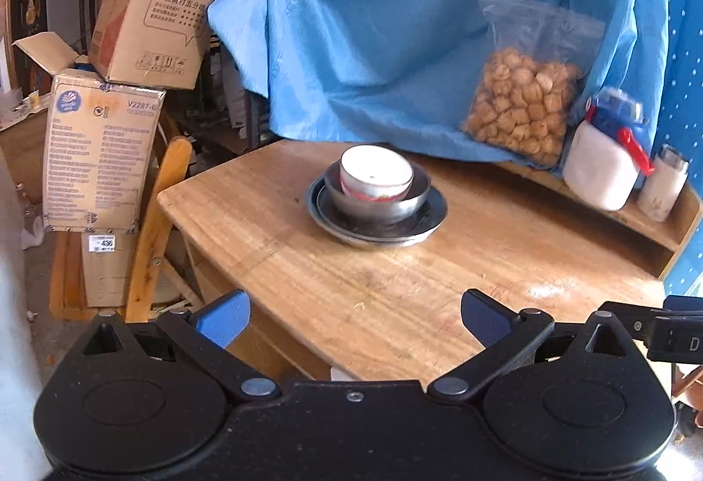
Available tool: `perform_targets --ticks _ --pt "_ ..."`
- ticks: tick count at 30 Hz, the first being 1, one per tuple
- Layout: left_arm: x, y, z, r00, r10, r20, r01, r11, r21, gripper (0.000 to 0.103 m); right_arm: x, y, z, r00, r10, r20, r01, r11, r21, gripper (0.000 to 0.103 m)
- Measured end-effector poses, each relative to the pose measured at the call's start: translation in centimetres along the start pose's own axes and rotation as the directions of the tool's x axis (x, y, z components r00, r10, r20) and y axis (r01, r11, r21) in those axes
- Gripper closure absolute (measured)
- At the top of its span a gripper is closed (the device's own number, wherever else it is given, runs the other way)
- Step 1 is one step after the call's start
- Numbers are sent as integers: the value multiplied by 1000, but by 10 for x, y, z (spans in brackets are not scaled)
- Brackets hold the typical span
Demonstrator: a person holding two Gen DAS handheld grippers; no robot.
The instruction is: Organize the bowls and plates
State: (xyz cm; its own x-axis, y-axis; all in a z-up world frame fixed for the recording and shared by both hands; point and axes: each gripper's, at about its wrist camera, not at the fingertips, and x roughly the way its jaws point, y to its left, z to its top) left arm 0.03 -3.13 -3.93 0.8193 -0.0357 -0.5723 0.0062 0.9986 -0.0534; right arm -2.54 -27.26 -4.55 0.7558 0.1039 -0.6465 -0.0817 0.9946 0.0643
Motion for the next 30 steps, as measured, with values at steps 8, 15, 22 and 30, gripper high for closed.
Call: perform_targets --ticks 8,15,22,30 --pt "-4 -7 -9 1000 -13 3 13 1000 1 1 -1 -1 1 1000 12 -5 -12 999 -45 0" --pt "-7 -13 -8 1000 -23 18 23 1000 -2 1 -2 -5 5 1000 18 2 -17 998 -53 0" --pt "-8 -15 -8 1000 -21 20 21 1000 0 1 -3 -8 6 1000 22 5 -21 998 -55 0" --pt "-14 -21 -7 999 -17 32 17 1000 11 1 -4 -9 6 1000 25 -3 -25 998 -58 0"
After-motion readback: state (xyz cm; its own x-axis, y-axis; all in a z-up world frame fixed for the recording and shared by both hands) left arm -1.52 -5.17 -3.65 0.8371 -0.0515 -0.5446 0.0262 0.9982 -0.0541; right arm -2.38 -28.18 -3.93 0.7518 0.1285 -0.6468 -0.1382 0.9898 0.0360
